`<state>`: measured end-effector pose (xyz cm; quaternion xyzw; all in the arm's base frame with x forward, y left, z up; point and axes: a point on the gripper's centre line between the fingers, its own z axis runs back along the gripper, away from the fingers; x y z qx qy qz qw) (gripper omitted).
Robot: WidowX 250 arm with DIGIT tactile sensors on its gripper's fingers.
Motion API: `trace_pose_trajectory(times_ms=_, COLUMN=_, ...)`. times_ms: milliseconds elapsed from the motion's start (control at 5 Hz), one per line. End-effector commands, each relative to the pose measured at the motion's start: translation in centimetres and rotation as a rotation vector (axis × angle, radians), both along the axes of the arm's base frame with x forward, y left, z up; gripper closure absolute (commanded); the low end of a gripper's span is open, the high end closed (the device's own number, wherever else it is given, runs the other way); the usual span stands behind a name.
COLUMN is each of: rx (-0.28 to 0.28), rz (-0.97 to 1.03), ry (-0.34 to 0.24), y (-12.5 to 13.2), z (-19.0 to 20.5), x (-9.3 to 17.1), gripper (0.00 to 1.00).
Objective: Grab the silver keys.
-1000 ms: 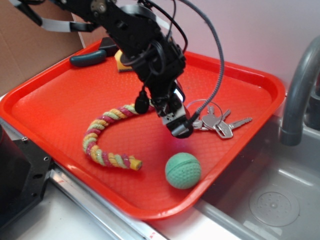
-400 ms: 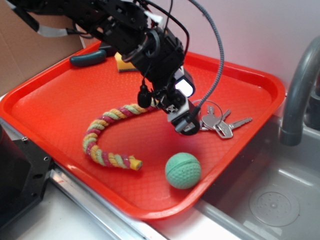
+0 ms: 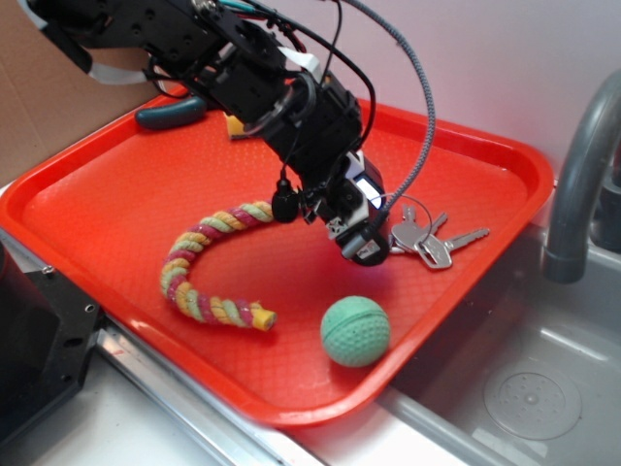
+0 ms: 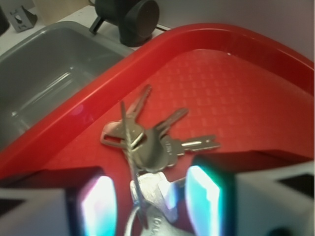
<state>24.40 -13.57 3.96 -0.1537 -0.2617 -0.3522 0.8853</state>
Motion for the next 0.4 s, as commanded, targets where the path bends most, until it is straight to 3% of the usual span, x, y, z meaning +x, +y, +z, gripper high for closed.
trace_pose_trajectory(times_ms=0, rx=0.029, rz=-0.007, ry=-0.026, y=-0.45, z=1.26, x=-0.04, gripper=1.00)
trace_pose_trajectory(times_ms=200, rx=0.060, rz=-0.002, ry=-0.019, y=-0.26, z=1.70, x=-0.23, gripper=1.00)
